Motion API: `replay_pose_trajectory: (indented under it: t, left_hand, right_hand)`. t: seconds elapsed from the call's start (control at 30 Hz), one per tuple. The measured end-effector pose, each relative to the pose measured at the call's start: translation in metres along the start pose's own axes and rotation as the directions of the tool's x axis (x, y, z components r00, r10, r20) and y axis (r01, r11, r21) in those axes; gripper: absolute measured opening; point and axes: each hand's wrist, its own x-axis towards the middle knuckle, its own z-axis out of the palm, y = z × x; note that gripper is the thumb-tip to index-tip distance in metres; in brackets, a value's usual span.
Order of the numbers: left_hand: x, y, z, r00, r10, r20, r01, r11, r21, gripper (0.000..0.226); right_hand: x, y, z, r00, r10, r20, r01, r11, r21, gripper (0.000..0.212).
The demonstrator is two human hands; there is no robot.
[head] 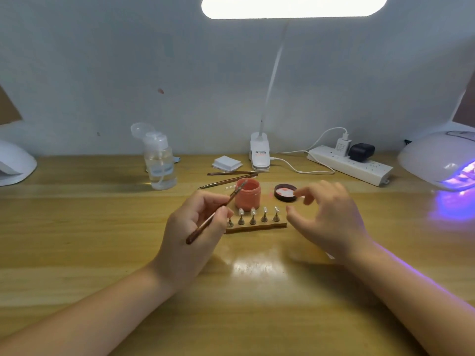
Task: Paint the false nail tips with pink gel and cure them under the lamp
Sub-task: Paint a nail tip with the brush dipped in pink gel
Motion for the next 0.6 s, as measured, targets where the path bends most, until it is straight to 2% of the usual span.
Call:
replay_pose_trajectory:
  t: [0.07,0.13,0.27,0.47,0.6]
  left_hand:
    - [0.004,0.000,-0.002,0.997,-0.059,-0.039,0.058,0.998,-0.031,0.020]
    - [0.011,-0.001,-0.004,0.991,-0.102,-0.090,0.098,0.994,-0.045,0.007]
    - [0.029,0.003,-0.007,0.978,-0.113,-0.178,0.119,0.993,0.024,0.009]
    - [0.067,0.019,-0.004,0.960,-0.222,-0.170,0.230,0.972,0.034,0.007]
    - [0.099,0.028,0.005,0.936,-0.312,-0.161,0.339,0.921,0.189,0.012]
  right_hand:
    - [0.001,0.008,0.005,0.989,0.082,0.126,-0.077,0.996,-0.048,0.028]
    - [0.001,0.007,0.009,0.976,0.119,0.183,-0.117,0.993,-0.023,0.030]
    - [0.001,0.004,0.017,0.971,0.083,0.226,-0.087,0.996,0.008,0.028]
    - [0.001,0.006,0.020,0.974,0.058,0.217,-0.071,0.996,0.052,0.022]
    - [0.001,0.005,0.022,0.976,0.028,0.217,-0.042,0.997,0.063,0.021]
